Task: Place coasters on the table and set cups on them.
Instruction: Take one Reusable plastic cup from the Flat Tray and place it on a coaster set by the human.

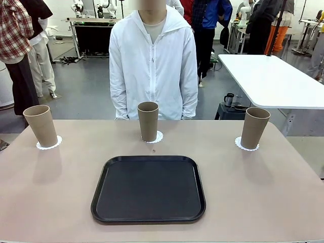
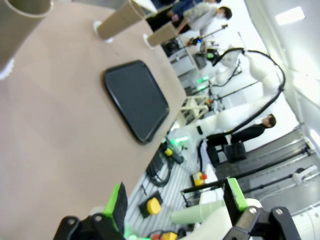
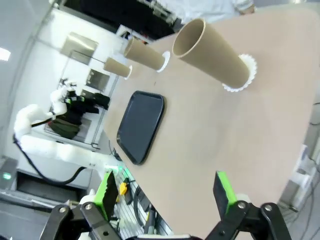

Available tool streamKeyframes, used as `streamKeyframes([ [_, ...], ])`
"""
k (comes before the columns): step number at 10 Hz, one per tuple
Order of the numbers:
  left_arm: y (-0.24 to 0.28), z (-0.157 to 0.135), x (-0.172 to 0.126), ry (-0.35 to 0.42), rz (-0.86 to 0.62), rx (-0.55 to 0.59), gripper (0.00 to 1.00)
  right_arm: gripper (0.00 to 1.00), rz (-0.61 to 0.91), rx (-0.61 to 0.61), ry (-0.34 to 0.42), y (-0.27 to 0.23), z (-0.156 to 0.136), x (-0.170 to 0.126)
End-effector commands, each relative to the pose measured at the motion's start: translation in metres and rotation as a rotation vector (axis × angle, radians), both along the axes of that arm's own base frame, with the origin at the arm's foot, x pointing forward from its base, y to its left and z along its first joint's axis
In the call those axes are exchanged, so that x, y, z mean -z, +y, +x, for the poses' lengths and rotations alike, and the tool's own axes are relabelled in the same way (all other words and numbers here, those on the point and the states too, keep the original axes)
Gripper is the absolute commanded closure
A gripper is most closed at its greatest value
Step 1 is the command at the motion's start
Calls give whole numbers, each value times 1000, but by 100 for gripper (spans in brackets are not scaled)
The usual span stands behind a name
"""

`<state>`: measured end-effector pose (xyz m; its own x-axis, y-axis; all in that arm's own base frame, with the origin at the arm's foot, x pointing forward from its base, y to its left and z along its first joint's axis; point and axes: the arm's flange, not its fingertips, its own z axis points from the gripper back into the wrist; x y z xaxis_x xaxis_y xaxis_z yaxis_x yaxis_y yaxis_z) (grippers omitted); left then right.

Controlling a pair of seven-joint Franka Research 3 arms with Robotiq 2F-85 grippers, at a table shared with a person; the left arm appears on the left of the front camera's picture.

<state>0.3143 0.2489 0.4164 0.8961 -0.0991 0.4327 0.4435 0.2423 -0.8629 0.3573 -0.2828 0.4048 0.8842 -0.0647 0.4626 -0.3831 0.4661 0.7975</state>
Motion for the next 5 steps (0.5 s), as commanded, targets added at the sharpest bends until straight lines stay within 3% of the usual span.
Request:
streamKeyframes([
  [1,0,0,-2,2,2,-13,0,0,42,-4,-21,-8,9,5],
  [3,0,0,-2,2,2,-13,0,0,67,6,-38,-15,9,6],
  [5,0,0,-2,2,2,-13,0,0,29,10,3,-5,5,7],
])
